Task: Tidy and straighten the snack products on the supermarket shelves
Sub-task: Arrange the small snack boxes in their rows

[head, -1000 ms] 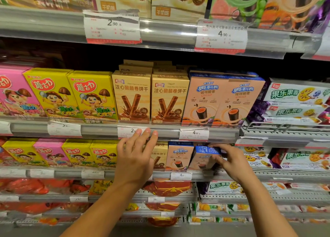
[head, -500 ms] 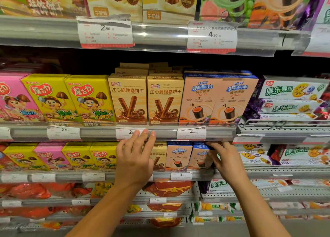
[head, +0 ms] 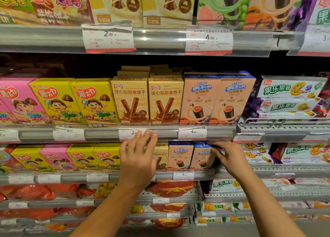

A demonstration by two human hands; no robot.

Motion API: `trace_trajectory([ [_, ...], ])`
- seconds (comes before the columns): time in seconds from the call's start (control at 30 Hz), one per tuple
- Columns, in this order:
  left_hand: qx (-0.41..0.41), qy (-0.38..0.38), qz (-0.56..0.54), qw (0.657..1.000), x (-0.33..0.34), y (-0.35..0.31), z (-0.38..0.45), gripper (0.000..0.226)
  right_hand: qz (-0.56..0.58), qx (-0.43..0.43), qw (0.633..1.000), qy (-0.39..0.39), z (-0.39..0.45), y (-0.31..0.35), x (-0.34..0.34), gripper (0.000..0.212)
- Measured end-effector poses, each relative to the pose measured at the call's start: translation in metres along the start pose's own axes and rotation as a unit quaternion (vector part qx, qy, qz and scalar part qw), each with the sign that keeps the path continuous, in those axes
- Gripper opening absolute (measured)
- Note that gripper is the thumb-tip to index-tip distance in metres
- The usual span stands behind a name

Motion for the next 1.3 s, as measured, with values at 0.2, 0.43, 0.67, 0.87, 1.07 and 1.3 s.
trace_trajectory([
  [0.2, 0.008, 0.002, -0.004, 1.000, 0.002, 0.001, -0.003, 0.062, -0.090, -0.009, 0.994, -0.059, -0.017, 0.014, 0.009, 0.038],
  [0.43, 0.004, 0.071, -0.015, 0.997, 0.010, 0.003, -0.005, 0.074, -0.127, -0.010, 0.990, -0.066, -0.036, 0.039, 0.008, 0.051],
  [0.67, -0.013, 0.161, -0.038, 0.986, 0.002, 0.002, 0.000, 0.083, -0.085, -0.162, 0.977, -0.111, -0.051, 0.137, 0.012, 0.041],
  [0.87, -0.025, 0.135, -0.229, 0.964, -0.036, 0.013, -0.011, 0.047, -0.095, -0.142, 0.982, -0.080, -0.032, 0.171, 0.034, 0.062],
  [1.07, -0.107, 0.120, -0.278, 0.947, -0.022, 0.083, -0.064, 0.038, -0.112, -0.103, 0.987, -0.046, -0.031, 0.187, 0.053, 0.077],
  [1.3, -0.251, 0.193, -0.226, 0.921, -0.001, 0.216, -0.107, 0.043, -0.105, -0.040, 0.992, -0.050, -0.024, 0.202, 0.067, 0.078],
])
Point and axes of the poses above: each hand's wrist, its own z-axis towards the middle knuckle, its own x-axis out of the palm, y = z × x, the point moved 8 cm from there along z, towards the middle knuckle, and after that the axes turned 12 degrees about y, right-handed, at the moved point
